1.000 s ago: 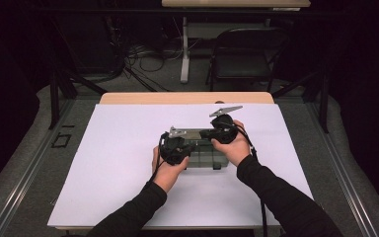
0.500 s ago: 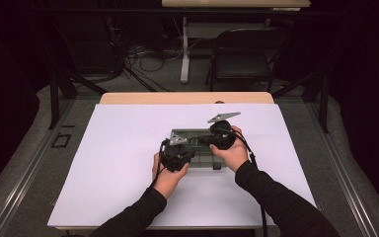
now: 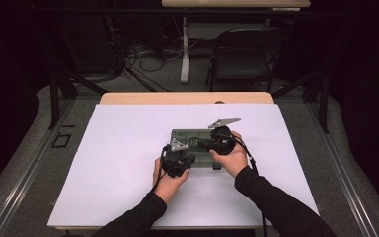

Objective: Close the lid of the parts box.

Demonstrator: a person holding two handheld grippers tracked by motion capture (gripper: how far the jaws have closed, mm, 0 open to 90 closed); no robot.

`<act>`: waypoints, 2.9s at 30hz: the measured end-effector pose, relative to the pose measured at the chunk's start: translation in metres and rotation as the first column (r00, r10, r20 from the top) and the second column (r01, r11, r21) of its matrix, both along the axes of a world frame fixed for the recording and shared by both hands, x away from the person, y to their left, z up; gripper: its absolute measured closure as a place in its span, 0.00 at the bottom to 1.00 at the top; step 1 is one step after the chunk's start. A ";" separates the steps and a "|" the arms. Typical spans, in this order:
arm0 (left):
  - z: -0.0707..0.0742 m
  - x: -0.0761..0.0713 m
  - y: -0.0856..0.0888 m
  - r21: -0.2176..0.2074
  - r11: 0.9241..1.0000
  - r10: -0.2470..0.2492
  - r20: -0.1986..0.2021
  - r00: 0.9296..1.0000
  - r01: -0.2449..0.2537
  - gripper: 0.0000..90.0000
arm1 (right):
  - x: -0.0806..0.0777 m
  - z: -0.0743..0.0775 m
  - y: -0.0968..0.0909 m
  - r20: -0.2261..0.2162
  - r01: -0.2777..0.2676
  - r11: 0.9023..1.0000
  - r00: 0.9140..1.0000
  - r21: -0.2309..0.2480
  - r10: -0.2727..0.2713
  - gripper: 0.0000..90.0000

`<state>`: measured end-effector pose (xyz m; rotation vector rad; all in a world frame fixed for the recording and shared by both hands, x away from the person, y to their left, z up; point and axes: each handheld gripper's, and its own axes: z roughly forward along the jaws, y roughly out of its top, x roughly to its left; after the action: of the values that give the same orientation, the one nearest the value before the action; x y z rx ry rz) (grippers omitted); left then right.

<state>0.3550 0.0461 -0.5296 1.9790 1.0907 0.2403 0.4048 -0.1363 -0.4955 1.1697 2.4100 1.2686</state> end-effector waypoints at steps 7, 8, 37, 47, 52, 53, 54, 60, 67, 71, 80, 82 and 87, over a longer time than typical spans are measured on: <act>0.000 -0.001 0.000 0.003 1.000 -0.002 0.000 1.000 0.002 1.00 | 0.000 -0.001 0.000 -0.004 0.000 1.000 1.000 0.003 0.000 1.00; 0.001 -0.001 0.000 0.004 1.000 -0.004 0.000 1.000 0.004 1.00 | 0.000 -0.001 0.000 -0.002 -0.001 1.000 1.000 0.002 0.001 1.00; 0.020 -0.001 0.051 0.009 1.000 0.015 0.012 1.000 -0.015 1.00 | -0.006 -0.019 0.001 -0.006 0.002 1.000 1.000 -0.018 -0.003 1.00; 0.008 0.006 0.051 0.035 0.999 0.015 -0.003 1.000 -0.015 1.00 | -0.010 -0.029 0.000 0.000 0.010 1.000 1.000 -0.015 -0.010 1.00; 0.007 0.006 0.051 0.033 0.999 0.019 -0.002 1.000 -0.019 1.00 | -0.011 -0.031 -0.002 0.003 0.011 1.000 1.000 0.001 -0.011 1.00; 0.007 0.006 0.051 0.036 0.999 0.018 0.000 1.000 -0.018 1.00 | -0.012 -0.031 -0.002 0.005 0.015 1.000 1.000 0.006 -0.015 1.00; 0.007 0.006 0.051 0.036 0.999 0.018 0.000 1.000 -0.018 1.00 | -0.012 -0.031 -0.002 0.004 0.016 1.000 1.000 0.006 -0.016 1.00; 0.007 0.007 0.052 0.029 0.999 0.022 -0.006 1.000 -0.022 1.00 | -0.012 -0.031 -0.002 0.003 0.016 1.000 1.000 0.010 -0.016 1.00; 0.008 0.006 0.052 0.033 0.999 0.016 -0.008 1.000 -0.016 1.00 | -0.012 -0.031 -0.002 0.003 0.016 1.000 1.000 0.010 -0.016 1.00; 0.008 0.007 0.053 0.029 1.000 0.010 -0.011 1.000 -0.010 0.99 | -0.012 -0.031 -0.002 0.000 0.016 1.000 1.000 0.009 -0.016 1.00; 0.018 0.005 0.060 0.006 1.000 -0.009 -0.022 1.000 0.009 0.89 | -0.017 -0.022 -0.003 0.002 -0.013 0.999 1.000 0.029 0.013 0.89; 0.021 0.005 0.063 0.000 1.000 -0.007 -0.024 1.000 0.007 0.87 | -0.020 -0.018 -0.004 0.011 -0.017 0.999 1.000 0.044 0.017 0.86; 0.029 0.002 0.072 -0.010 1.000 -0.006 -0.013 1.000 0.006 0.78 | -0.031 -0.005 -0.009 0.067 -0.020 0.999 0.998 0.040 0.017 0.78</act>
<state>0.3567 0.1182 -0.5001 1.9769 1.0922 0.2191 0.3743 -0.1449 -0.5009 1.0996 2.3638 1.3461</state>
